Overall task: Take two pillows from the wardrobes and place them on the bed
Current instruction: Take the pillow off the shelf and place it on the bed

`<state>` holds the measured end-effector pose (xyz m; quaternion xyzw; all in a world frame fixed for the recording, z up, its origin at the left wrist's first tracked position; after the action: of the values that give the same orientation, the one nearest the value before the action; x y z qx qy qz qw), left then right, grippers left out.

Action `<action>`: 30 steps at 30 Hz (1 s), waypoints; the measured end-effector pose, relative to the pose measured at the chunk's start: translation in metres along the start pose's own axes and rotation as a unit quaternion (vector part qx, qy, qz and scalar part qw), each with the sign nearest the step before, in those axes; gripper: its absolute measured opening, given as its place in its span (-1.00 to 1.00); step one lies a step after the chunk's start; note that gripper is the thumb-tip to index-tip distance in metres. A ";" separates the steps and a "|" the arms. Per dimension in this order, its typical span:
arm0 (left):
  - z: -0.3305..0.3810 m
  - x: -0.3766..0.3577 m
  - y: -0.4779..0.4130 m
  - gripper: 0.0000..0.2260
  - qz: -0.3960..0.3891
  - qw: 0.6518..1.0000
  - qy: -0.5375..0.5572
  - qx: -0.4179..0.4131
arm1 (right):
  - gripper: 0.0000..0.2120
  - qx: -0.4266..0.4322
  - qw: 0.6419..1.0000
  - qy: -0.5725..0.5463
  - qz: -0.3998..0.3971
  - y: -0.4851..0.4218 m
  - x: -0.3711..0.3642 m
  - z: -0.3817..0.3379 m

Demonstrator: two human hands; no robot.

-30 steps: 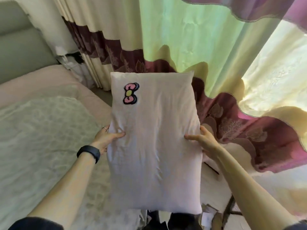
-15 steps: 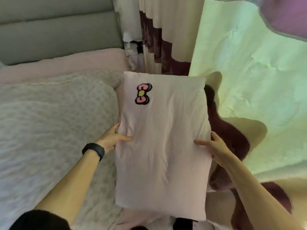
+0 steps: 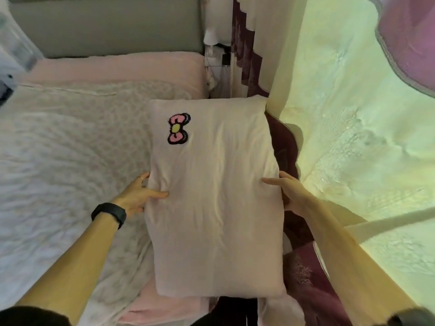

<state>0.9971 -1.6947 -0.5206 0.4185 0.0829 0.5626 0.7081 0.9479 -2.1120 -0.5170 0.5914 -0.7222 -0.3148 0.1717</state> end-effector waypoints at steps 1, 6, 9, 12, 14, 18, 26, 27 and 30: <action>0.006 0.001 -0.004 -0.16 0.003 1.000 0.008 0.003 | -0.63 -0.006 1.000 0.003 -0.002 -0.009 0.000 -0.007; 0.046 0.014 -0.046 -0.20 0.019 0.999 0.039 0.007 | -0.64 -0.009 1.000 0.000 -0.007 -0.070 -0.015 -0.057; 0.069 0.031 -0.090 -0.11 0.022 0.998 0.052 0.011 | -0.60 -0.010 1.000 -0.002 0.001 -0.121 -0.031 -0.093; 0.100 0.053 -0.129 -0.02 0.031 0.997 0.062 0.021 | -0.52 -0.021 1.000 -0.006 0.011 -0.174 -0.053 -0.132; 0.120 0.069 -0.150 0.01 0.033 0.996 0.075 0.023 | -0.50 -0.030 0.999 -0.019 0.015 -0.205 -0.069 -0.159; 0.162 0.107 -0.197 0.03 0.056 0.995 0.071 0.030 | -0.51 -0.037 0.998 -0.046 -0.003 -0.263 -0.104 -0.214; 0.242 0.173 -0.294 -0.23 0.087 0.990 0.108 0.031 | -0.58 -0.058 0.997 -0.045 -0.014 -0.379 -0.155 -0.309; 0.250 0.182 -0.308 -0.23 0.092 0.990 0.106 0.036 | -0.62 -0.069 0.997 -0.037 -0.026 -0.397 -0.160 -0.320; 0.279 0.209 -0.353 -0.20 0.105 0.989 0.101 0.039 | -0.62 -0.085 0.994 -0.002 -0.062 -0.450 -0.179 -0.360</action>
<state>1.4924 -1.6588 -0.5114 0.3929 0.1313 0.6696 0.6164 1.5507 -2.0768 -0.5234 0.6175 -0.6555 -0.3862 0.1996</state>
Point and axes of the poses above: each hand's wrist, its own y-axis away from the middle knuckle, its own x-axis out of the back of the hand, z = x × y, the point moved 7 cm from there along -y, towards the middle knuckle, and after that the axes turned 15 degrees about -y, right-handed, at the moved point
